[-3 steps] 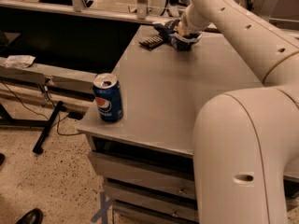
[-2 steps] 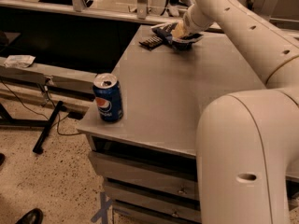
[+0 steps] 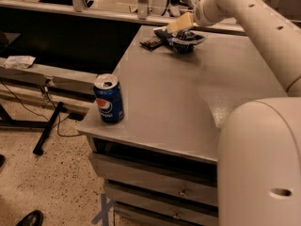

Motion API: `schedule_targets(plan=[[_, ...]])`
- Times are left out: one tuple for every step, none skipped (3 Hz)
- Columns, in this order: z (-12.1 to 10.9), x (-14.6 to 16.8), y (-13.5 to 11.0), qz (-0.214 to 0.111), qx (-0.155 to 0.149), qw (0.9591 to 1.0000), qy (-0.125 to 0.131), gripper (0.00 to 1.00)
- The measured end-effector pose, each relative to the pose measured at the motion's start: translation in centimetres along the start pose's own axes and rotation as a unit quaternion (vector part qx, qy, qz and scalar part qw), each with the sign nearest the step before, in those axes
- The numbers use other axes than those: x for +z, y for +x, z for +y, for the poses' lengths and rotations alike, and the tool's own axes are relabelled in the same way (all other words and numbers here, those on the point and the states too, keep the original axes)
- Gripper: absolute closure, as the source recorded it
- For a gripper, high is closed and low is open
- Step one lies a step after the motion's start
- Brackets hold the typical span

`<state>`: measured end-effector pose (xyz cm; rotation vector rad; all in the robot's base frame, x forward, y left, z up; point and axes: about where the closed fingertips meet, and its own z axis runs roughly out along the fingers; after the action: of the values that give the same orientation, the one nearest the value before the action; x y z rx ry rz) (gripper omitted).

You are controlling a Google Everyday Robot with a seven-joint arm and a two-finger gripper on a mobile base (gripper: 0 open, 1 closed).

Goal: Move blue chip bag near rxbar chocolate

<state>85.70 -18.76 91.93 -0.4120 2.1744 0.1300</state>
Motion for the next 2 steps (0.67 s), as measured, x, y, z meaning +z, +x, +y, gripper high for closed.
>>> schedule_targets(plan=[[-3.0,-5.1,-0.9,-0.085,-0.013,0.9957,-0.036,0.00],[-5.5,-9.1,1.5,-0.135,0.003,0.9859,-0.099,0.00]])
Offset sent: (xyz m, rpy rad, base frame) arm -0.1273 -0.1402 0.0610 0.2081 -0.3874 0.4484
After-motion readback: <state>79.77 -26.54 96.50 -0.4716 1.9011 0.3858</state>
